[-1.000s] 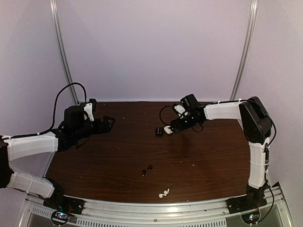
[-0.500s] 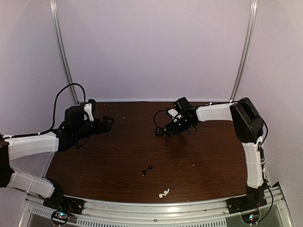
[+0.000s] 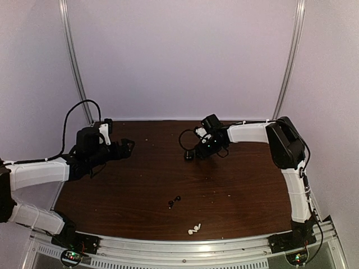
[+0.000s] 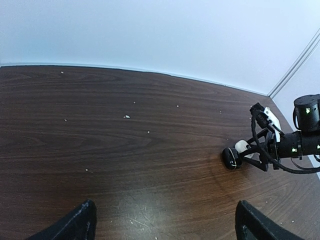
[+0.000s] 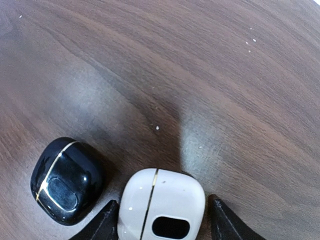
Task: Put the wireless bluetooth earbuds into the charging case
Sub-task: Pick up the charging case from the center of the board, then pass from the right arm to the left
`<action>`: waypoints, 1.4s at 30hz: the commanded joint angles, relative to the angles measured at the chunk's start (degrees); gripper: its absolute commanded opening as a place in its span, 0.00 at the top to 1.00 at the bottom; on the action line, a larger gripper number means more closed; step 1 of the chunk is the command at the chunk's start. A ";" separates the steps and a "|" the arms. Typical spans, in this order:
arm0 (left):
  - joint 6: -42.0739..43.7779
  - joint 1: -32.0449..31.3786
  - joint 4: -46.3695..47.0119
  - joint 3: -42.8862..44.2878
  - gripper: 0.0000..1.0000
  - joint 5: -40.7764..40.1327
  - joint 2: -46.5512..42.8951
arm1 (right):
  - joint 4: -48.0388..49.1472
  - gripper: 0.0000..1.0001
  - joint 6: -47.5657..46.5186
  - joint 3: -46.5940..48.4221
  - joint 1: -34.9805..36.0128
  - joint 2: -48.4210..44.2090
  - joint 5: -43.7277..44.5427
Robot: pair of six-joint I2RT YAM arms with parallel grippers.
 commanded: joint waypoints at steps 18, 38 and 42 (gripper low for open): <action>8.05 -4.24 23.26 -9.10 0.02 1.54 -6.05 | 21.56 0.60 15.43 -15.93 0.59 -22.14 -13.17; 39.77 -23.83 43.02 -1.36 0.06 8.67 7.60 | 51.65 0.61 36.93 -33.25 10.72 -38.00 -32.82; 42.89 -25.06 43.38 -0.25 0.08 8.86 9.10 | 52.95 0.61 37.83 -33.88 12.50 -37.78 -32.71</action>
